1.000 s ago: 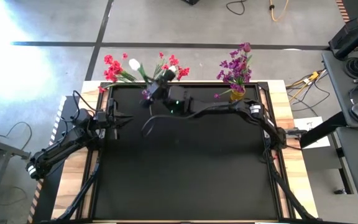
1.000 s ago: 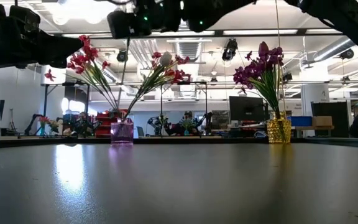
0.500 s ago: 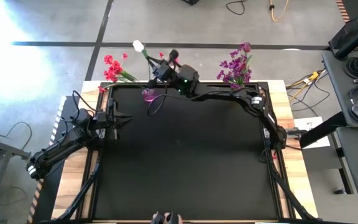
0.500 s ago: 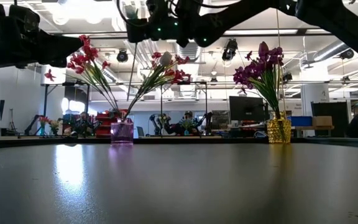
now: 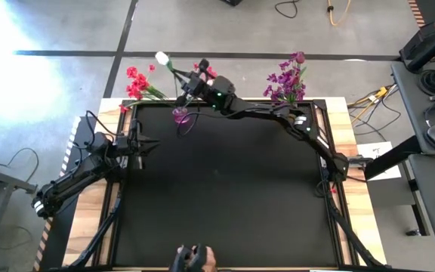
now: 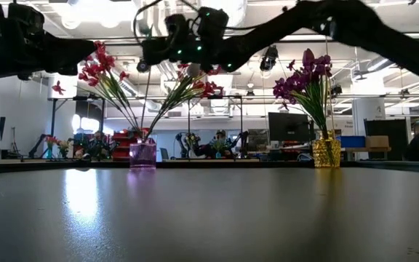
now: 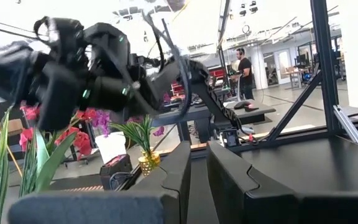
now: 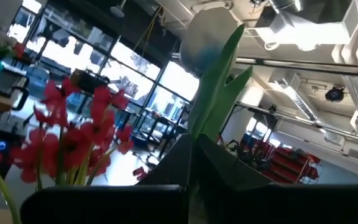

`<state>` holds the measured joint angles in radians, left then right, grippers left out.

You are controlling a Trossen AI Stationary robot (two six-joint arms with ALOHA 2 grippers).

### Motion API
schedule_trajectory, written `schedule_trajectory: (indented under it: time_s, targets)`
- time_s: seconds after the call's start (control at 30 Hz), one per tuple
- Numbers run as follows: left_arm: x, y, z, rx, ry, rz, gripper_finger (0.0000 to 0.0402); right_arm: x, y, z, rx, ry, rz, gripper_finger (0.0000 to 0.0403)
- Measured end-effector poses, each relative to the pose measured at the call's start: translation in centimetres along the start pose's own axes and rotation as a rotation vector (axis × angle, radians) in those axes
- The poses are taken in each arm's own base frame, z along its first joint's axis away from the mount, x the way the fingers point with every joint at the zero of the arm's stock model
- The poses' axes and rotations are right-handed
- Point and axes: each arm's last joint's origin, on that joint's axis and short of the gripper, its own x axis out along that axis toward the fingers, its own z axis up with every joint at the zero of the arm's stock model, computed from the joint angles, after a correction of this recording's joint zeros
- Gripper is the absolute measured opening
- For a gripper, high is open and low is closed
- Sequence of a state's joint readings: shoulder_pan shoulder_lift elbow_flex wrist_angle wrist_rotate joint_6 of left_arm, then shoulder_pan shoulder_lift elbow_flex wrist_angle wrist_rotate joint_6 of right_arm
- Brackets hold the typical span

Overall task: Sort flowers into vase by color
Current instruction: Put the white tulip into the purple vase

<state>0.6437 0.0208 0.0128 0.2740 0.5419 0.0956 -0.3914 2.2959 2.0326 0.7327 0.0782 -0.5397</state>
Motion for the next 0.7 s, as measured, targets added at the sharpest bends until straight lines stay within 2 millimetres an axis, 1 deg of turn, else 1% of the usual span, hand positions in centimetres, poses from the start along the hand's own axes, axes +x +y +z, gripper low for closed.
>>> schedule_trajectory:
  time_s: [0.13,0.3,0.43,0.7]
  targets:
    - [0.0,0.0,0.0,0.002,-0.003,0.001,0.0036,1.5,0.8,-1.2,-0.03,0.023,0.014,0.0013]
    - [0.0,0.0,0.0,0.002,-0.002,0.0,0.0036,2.7,0.9,-1.2,-0.075,0.043,0.006,0.0013]
    - [0.0,0.0,0.0,0.001,0.0,0.0,0.0036,2.8,1.0,-1.7,-0.096,0.071,0.002,0.0013]
    - [0.0,0.0,0.0,0.002,0.0,0.0,0.0036,2.8,0.6,-2.0,-0.083,0.085,-0.001,0.0013]
